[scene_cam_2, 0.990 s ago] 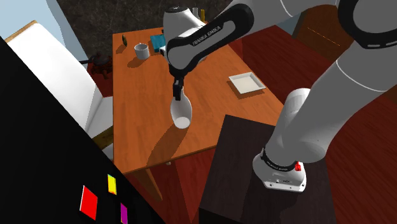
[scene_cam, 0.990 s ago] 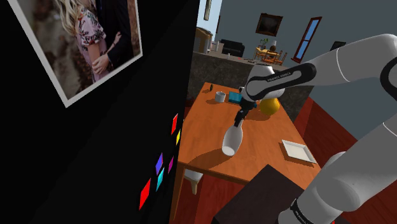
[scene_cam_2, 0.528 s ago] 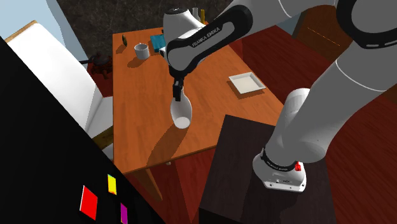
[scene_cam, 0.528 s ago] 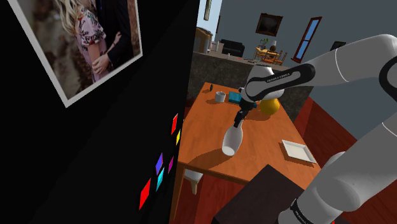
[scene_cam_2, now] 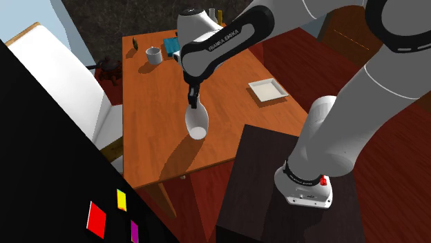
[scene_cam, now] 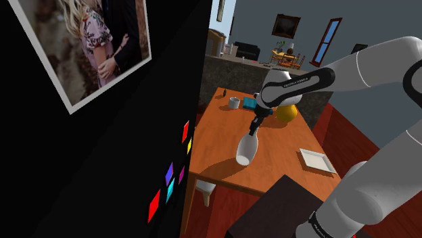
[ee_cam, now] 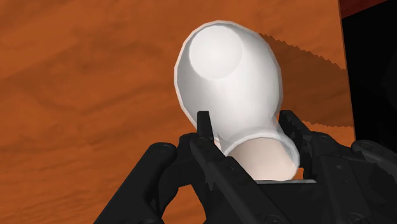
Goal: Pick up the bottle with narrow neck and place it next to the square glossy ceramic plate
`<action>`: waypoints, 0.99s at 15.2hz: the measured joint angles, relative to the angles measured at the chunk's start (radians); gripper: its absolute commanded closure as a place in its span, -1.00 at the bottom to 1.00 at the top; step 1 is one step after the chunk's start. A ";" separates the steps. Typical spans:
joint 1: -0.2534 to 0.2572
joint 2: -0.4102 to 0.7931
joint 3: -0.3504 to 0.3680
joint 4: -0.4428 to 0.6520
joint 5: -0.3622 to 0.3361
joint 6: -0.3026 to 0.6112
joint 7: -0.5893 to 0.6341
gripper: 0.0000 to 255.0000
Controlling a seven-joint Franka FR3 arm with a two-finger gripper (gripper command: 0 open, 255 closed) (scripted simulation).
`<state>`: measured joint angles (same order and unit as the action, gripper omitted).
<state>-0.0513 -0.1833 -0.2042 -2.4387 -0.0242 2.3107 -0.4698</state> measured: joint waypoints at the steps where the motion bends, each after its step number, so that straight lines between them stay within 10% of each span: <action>1: 0.000 0.000 0.000 0.000 0.000 0.000 0.000 1.00; 15: -0.002 -0.081 0.010 0.092 -0.014 -0.172 0.014 1.00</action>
<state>-0.0535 -0.2641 -0.1946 -2.3465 -0.0380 2.1387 -0.4556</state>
